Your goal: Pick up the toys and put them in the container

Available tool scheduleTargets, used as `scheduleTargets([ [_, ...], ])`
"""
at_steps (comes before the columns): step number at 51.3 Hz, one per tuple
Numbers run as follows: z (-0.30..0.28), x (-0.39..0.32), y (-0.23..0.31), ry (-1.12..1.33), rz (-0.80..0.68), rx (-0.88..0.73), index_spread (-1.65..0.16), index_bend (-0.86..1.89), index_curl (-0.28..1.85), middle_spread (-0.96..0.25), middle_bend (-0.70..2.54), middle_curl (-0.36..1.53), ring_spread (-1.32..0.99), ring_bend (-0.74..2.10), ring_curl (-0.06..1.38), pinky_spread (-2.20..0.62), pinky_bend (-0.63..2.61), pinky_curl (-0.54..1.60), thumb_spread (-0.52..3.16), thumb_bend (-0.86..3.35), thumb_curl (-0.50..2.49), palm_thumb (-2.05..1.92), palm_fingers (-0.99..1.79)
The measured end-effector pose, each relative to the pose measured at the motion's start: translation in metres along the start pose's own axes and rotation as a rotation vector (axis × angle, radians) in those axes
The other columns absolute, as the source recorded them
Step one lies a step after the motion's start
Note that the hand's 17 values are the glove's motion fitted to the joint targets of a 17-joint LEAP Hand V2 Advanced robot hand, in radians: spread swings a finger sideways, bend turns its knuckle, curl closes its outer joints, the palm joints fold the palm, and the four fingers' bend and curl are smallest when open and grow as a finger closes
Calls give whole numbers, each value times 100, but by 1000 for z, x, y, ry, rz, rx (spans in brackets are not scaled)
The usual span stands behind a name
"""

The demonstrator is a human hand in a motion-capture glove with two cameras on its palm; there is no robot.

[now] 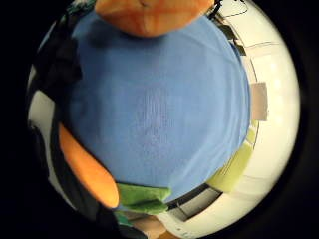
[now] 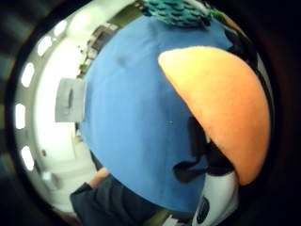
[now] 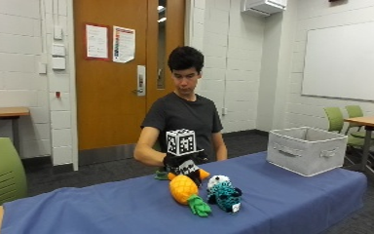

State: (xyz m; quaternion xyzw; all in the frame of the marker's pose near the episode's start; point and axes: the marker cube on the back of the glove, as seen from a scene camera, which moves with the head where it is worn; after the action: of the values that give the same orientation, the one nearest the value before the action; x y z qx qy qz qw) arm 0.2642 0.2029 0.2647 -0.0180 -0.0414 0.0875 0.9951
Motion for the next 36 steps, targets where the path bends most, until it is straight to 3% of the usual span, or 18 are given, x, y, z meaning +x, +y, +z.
scheduleTargets([
  [6, -11, 0, -2, 9, -16, 61, -28, 46, 52, -13, 22, 34, -38, 50, 26, -28, 61, 36, 151, 24, 30, 40, 77],
  [10, -19, 4, -8, -2, -5, 74, -29, 45, 54, -15, 26, 36, -39, 56, 29, -31, 61, 37, 154, 28, 32, 46, 87],
  [17, -28, 8, -26, -17, -3, 31, -30, 23, 51, -25, 43, 42, -44, 76, 35, -39, 67, 38, 146, 28, 38, 53, 120],
  [20, -30, 8, -33, -28, 1, -15, -30, 21, 53, -28, 45, 42, -44, 77, 35, -41, 69, 40, 144, 28, 40, 55, 114],
  [23, -36, 6, -42, -37, 4, -45, -31, 9, 49, -32, 62, 49, -44, 99, 43, -44, 62, 38, 133, 25, 44, 57, 133],
  [24, -39, 4, -45, -41, 4, -50, -31, 14, 50, -32, 57, 46, -45, 92, 40, -44, 67, 39, 135, 24, 44, 56, 121],
  [27, -53, -3, -56, -47, 4, -52, -31, 11, 48, -34, 77, 54, -42, 109, 46, -47, 63, 38, 123, 23, 48, 60, 136],
  [36, -112, -40, -89, -17, -15, -16, -33, 17, 49, -35, 93, 61, -39, 121, 51, -49, 70, 40, 107, 19, 58, 63, 128],
])
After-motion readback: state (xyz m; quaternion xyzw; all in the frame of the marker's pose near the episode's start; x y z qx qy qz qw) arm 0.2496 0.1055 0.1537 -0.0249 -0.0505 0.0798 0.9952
